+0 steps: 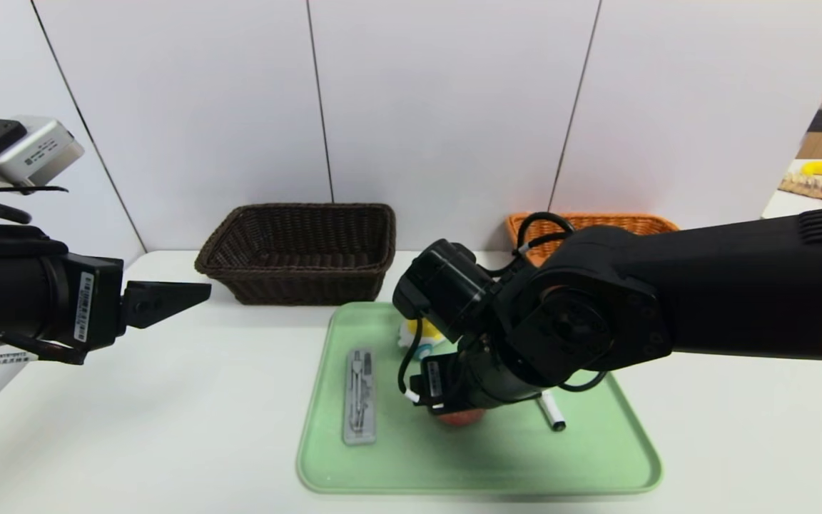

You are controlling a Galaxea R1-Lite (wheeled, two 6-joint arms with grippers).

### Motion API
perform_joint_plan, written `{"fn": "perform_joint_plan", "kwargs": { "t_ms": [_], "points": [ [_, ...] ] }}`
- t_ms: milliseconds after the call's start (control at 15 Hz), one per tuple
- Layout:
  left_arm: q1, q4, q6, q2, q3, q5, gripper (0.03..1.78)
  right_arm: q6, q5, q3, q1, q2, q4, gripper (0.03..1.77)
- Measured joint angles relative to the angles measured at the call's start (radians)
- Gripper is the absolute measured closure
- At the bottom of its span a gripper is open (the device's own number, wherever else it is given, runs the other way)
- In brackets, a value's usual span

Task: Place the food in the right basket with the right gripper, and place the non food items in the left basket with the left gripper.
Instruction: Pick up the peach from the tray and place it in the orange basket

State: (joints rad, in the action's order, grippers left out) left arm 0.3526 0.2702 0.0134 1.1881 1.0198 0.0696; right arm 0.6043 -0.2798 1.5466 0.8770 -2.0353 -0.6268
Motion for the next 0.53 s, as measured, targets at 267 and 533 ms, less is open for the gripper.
{"fn": "perform_joint_plan", "kwargs": {
  "t_ms": [267, 533],
  "points": [
    [0.0, 0.0, 0.0, 0.001, 0.001, 0.0, 0.12, -0.003, -0.001, 0.005, -0.004, -0.012, 0.004, 0.1],
    [0.0, 0.0, 0.0, 0.001, 0.002, -0.012, 0.12, -0.011, -0.001, 0.014, -0.005, -0.02, 0.027, 0.1]
  ]
}}
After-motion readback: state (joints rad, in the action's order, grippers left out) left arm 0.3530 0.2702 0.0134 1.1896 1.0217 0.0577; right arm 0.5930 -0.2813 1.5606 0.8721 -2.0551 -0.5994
